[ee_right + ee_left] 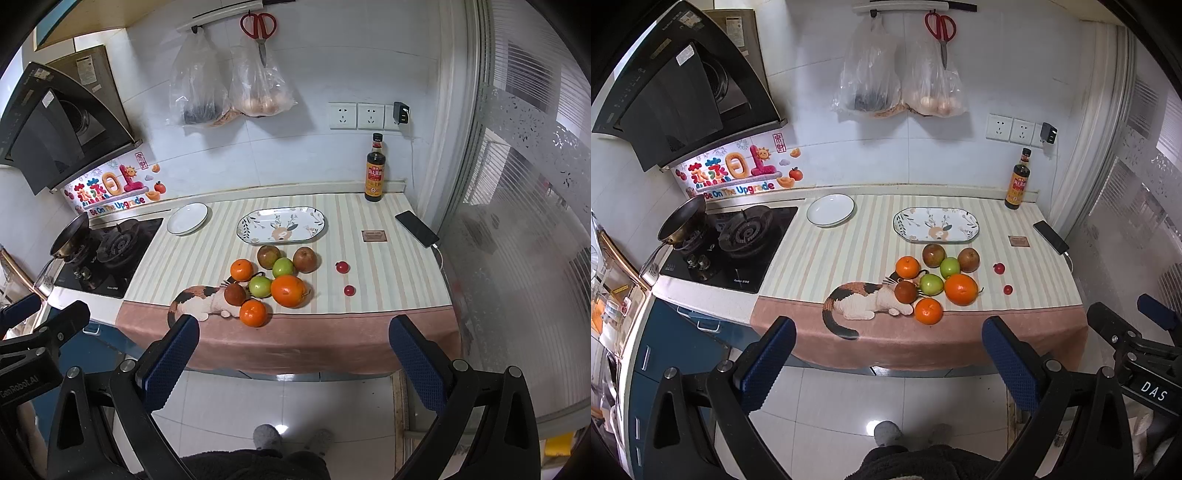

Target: Organize fruits

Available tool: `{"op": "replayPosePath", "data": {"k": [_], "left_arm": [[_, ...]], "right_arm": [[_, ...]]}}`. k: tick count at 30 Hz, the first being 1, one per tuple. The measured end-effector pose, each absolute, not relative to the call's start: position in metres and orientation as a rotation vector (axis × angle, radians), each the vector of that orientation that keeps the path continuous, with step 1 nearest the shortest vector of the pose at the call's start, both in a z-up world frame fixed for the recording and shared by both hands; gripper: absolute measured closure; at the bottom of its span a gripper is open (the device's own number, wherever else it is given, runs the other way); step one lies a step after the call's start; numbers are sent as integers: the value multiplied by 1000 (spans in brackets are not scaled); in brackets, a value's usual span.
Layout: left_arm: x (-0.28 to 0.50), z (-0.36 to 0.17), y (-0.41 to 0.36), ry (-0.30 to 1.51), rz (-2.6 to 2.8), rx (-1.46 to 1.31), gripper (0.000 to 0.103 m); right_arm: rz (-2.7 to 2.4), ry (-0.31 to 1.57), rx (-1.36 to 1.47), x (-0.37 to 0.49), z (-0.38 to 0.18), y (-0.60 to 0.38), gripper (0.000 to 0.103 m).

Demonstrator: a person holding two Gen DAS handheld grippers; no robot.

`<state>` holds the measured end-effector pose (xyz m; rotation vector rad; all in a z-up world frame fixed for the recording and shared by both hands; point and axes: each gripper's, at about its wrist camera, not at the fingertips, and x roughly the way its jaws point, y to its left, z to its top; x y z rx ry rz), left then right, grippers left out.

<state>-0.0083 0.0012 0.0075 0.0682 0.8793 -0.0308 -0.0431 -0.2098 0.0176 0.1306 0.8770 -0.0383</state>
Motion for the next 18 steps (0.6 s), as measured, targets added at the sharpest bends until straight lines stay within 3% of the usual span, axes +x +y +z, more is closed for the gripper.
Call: {"op": "replayPosePath", "data": {"k": [18], "left_arm": [[-6, 12, 0, 874, -30, 67, 0]], "right_arm": [[-32, 873, 132, -44, 20, -207, 0]]}}
